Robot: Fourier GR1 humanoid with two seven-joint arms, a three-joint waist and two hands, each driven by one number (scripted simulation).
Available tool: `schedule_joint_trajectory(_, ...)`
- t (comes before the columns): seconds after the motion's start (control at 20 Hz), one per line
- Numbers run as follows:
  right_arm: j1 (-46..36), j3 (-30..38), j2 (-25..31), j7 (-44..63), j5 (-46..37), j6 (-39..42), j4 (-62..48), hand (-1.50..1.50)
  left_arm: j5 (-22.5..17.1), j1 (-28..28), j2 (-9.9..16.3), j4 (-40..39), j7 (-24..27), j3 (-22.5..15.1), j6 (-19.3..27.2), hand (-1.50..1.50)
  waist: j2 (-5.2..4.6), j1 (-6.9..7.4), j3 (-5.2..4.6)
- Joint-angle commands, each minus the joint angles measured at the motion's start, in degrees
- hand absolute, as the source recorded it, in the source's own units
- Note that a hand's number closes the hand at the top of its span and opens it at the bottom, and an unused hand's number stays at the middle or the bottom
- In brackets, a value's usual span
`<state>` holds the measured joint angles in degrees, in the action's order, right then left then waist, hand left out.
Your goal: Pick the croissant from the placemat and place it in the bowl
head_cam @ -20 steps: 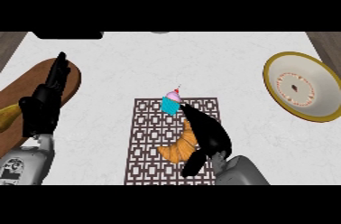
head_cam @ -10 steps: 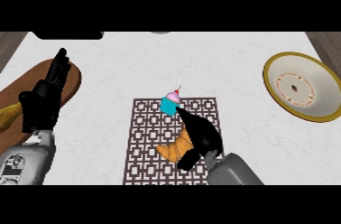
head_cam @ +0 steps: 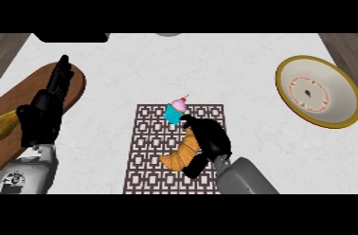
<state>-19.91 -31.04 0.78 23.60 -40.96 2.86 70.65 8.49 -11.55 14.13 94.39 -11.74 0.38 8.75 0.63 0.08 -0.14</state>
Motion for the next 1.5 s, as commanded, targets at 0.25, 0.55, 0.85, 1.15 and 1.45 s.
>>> schedule_joint_trajectory(0.25,6.62,-4.13,2.96,-4.74,-2.29,2.47,7.42,1.50,1.50,-2.23,-0.73,-1.98,-0.47,2.09,-0.77,0.00,-0.54,-0.46,0.13)
schedule_joint_trajectory(0.55,20.31,-24.30,12.09,-12.23,-9.30,3.37,20.30,1.50,-0.72,1.94,0.56,-1.22,1.11,3.46,-2.44,0.00,0.02,-1.54,0.05)
schedule_joint_trajectory(0.85,33.96,-21.06,21.80,-13.77,-4.28,-4.18,45.48,1.50,-0.60,0.09,0.97,-0.39,-0.32,4.47,-2.12,0.00,-0.23,-1.93,0.15)
schedule_joint_trajectory(1.15,42.17,-12.29,29.43,-12.76,-0.78,-9.62,64.87,1.50,0.31,2.54,-1.22,-1.78,3.89,2.73,-1.51,0.00,-0.36,-1.90,0.15)
schedule_joint_trajectory(1.45,43.42,0.62,30.09,-11.64,3.17,-12.61,64.39,1.50,0.44,-2.04,-1.19,-0.81,-1.08,3.04,-1.59,0.00,-0.59,-0.79,0.18)
